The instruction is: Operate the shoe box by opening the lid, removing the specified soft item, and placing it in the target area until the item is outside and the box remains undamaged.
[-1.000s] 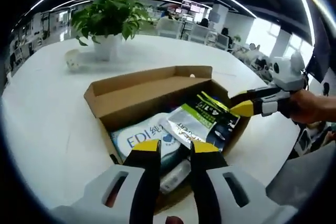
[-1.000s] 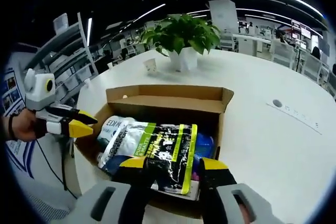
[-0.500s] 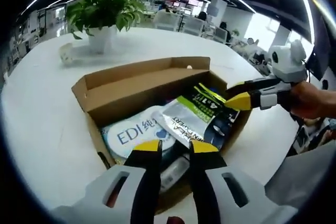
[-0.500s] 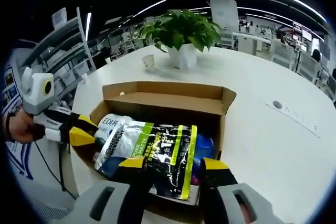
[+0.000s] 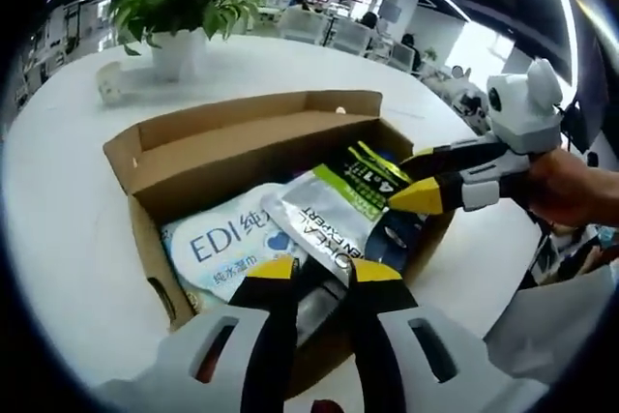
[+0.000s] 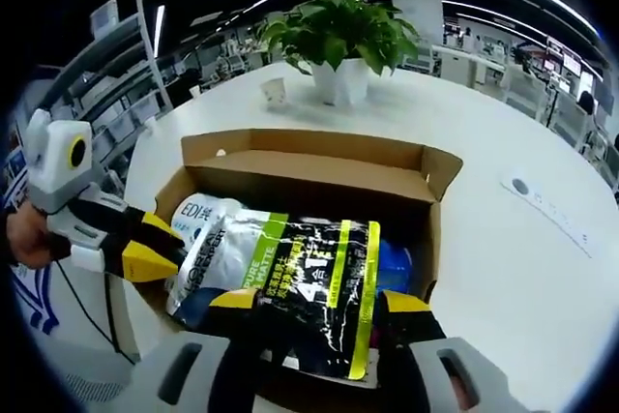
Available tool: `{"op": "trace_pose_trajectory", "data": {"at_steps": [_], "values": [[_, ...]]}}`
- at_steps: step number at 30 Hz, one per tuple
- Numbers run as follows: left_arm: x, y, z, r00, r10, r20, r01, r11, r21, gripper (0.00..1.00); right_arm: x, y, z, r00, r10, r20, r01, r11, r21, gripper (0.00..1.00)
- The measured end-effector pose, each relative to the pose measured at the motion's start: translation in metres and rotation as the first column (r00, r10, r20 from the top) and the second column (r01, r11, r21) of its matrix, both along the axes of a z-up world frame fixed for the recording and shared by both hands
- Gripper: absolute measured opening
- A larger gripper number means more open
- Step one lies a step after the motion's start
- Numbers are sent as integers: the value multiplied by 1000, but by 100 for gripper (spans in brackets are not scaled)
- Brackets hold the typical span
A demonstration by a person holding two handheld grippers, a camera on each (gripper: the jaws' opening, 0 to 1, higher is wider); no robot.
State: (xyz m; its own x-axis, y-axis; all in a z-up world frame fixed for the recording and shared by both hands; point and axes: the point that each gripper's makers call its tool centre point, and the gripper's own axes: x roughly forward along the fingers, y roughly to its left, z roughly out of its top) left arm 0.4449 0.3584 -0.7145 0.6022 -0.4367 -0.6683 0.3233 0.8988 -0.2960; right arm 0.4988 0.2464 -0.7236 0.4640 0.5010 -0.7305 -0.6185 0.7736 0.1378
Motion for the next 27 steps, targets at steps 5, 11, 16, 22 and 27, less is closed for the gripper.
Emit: {"op": "trace_pose_trajectory", "data": {"at_steps": [5,11,16,22,27], "values": [[-4,-5,-10,998,11,-62,-12,1000,-15,18,1,1,-4,1000,0,-22,0,1000,-13,44],[-3,-13,-15,997,15,-81,-18,999,-36,17,-1,1,-9,998,4,-62,-6,1000,-29,45],[-3,-15,-14,996,24,-86,-28,998,-53,14,1,-4,-8,998,-10,-68,8,1000,-25,38],[0,-13,-13,996,35,-77,-38,998,-50,6,5,-12,-2,999,-21,-38,20,999,-25,16],[2,-9,-13,997,40,-71,-43,998,-44,3,3,-14,-2,999,-42,-33,42,999,-16,3]]}}
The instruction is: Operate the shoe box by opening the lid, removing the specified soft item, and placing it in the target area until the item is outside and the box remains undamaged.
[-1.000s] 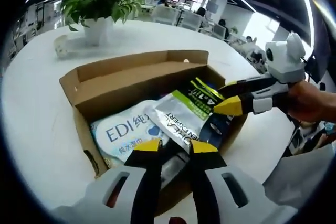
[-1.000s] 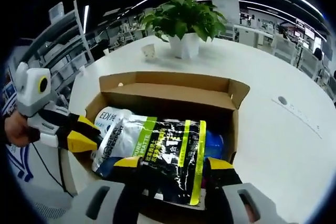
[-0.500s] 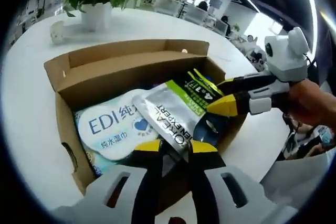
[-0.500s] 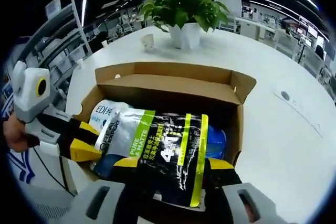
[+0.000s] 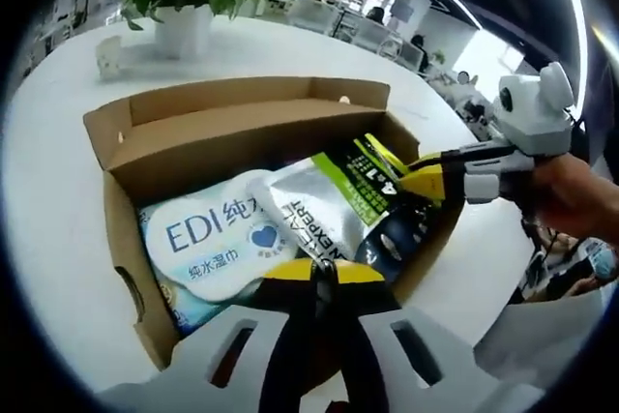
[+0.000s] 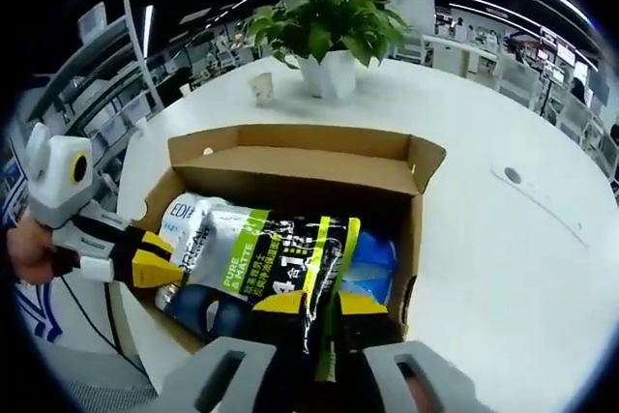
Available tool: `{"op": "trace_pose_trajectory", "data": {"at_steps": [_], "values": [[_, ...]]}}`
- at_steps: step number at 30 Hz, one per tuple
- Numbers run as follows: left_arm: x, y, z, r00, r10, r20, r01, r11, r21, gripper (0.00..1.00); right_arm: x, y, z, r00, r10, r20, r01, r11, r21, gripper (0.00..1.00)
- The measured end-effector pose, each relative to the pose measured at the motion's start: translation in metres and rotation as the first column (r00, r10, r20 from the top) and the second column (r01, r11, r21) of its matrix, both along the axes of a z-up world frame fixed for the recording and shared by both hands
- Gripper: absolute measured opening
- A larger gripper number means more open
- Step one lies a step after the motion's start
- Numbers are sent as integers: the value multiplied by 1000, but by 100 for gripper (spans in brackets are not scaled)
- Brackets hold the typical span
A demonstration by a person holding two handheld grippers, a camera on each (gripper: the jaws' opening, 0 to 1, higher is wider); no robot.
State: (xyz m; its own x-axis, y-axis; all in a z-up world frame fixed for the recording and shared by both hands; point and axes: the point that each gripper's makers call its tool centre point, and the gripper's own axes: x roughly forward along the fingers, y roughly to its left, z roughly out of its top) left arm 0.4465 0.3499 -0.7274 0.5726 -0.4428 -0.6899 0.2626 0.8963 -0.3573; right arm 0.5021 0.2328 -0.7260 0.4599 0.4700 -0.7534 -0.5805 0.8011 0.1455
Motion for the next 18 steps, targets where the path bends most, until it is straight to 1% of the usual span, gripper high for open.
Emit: {"op": "trace_pose_trajectory", "data": {"at_steps": [1,4,7,10,18], "values": [[0,2,0,1000,1,2,-1,1000,4,3,0,0,0,1000,-8,-1,8,1000,7,1],[-1,7,2,1000,8,8,-8,1000,3,2,0,2,1,1000,-30,-5,30,999,38,0],[-1,12,3,1000,16,13,-16,1000,9,1,-4,7,1,1000,-19,-9,19,999,46,0],[0,17,5,1000,24,17,-25,1000,8,1,-5,11,5,1000,-15,-1,15,998,61,0],[4,26,19,998,42,48,-42,999,7,0,-5,20,15,1000,-14,19,12,995,103,0]]}}
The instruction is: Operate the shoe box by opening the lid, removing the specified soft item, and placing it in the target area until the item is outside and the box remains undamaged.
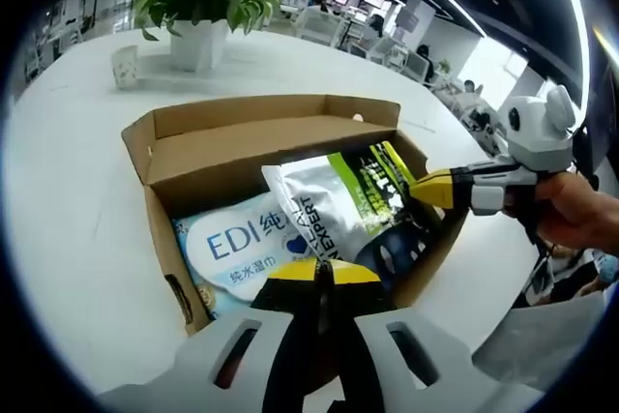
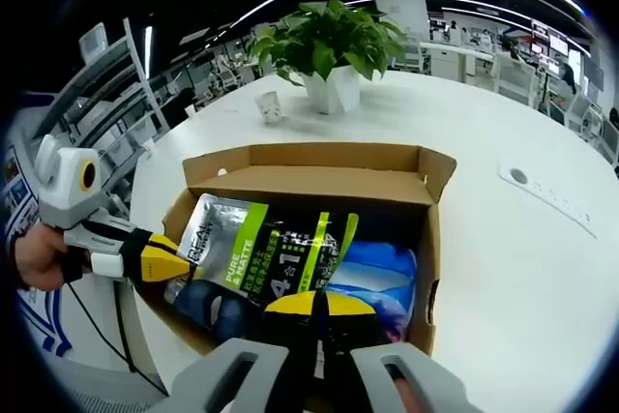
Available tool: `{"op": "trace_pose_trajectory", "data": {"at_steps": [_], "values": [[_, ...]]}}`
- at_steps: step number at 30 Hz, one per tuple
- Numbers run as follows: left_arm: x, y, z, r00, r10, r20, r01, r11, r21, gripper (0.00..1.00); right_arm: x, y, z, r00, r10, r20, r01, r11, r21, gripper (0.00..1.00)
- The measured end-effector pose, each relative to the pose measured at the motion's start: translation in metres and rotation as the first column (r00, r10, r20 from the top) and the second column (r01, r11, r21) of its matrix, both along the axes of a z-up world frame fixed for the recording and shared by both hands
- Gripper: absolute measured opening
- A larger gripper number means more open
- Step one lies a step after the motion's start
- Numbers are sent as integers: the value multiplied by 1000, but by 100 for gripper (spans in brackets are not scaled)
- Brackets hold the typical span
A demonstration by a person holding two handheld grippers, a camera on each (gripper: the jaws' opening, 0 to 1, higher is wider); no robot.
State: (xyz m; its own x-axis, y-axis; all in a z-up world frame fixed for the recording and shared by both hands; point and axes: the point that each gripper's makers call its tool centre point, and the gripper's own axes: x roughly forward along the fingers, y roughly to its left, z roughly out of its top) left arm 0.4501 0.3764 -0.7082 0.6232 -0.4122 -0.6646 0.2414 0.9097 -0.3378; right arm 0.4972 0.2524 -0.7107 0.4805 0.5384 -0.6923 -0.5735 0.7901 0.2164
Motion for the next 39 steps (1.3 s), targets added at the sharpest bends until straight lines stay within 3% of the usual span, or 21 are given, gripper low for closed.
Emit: {"op": "trace_pose_trajectory", "data": {"at_steps": [23,39], "values": [[-3,-3,19,999,-13,42,13,1000,3,0,-8,-5,25,999,-8,48,6,999,34,0],[-3,-27,30,996,-57,62,57,998,11,0,-13,-30,35,996,-56,68,51,997,66,0]]}}
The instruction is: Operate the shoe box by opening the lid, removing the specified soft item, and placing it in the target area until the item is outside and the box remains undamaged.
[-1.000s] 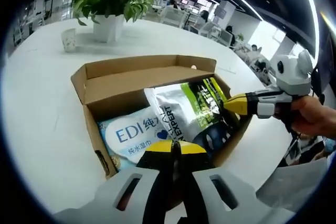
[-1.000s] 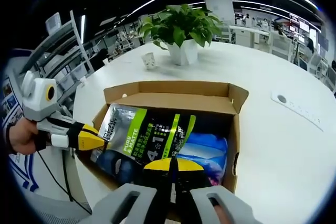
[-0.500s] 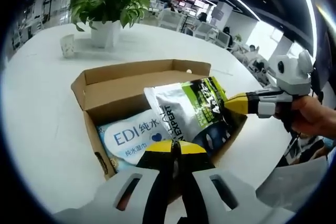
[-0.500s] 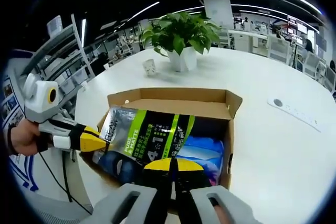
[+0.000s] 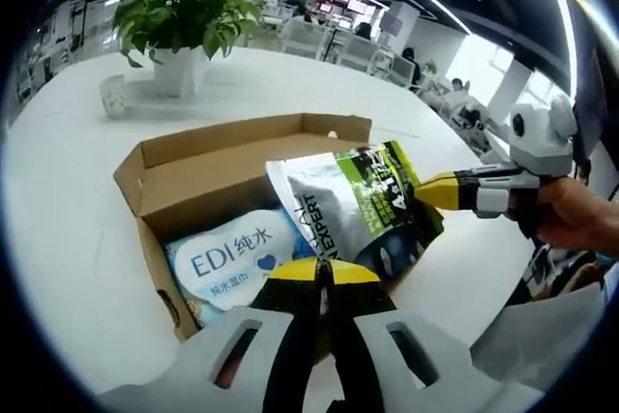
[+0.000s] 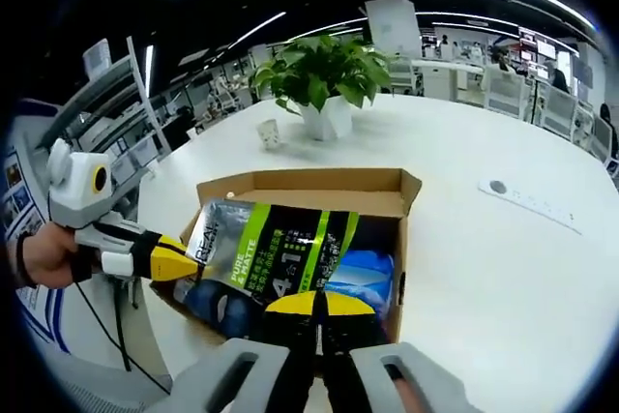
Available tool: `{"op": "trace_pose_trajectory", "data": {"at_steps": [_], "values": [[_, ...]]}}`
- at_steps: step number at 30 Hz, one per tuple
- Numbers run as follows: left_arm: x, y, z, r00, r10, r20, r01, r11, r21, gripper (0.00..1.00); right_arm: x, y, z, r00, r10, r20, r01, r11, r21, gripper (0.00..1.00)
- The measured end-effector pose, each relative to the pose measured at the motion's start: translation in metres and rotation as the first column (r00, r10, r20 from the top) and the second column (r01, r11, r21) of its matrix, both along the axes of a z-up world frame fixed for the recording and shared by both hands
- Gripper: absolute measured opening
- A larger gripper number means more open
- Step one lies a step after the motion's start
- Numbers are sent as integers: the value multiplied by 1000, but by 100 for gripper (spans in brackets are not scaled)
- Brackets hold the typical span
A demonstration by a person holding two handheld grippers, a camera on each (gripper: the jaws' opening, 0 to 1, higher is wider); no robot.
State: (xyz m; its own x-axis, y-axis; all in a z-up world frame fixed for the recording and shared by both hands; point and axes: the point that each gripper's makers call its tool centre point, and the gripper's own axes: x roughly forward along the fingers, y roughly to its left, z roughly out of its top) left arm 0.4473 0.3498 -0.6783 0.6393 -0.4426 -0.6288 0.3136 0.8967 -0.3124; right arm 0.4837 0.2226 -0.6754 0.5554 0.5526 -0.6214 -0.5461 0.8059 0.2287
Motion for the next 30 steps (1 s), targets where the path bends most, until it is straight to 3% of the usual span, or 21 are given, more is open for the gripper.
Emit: {"op": "trace_pose_trajectory", "data": {"at_steps": [30], "values": [[4,-60,10,995,-101,18,101,995,14,0,-11,-63,9,994,-106,19,105,994,33,0]]}}
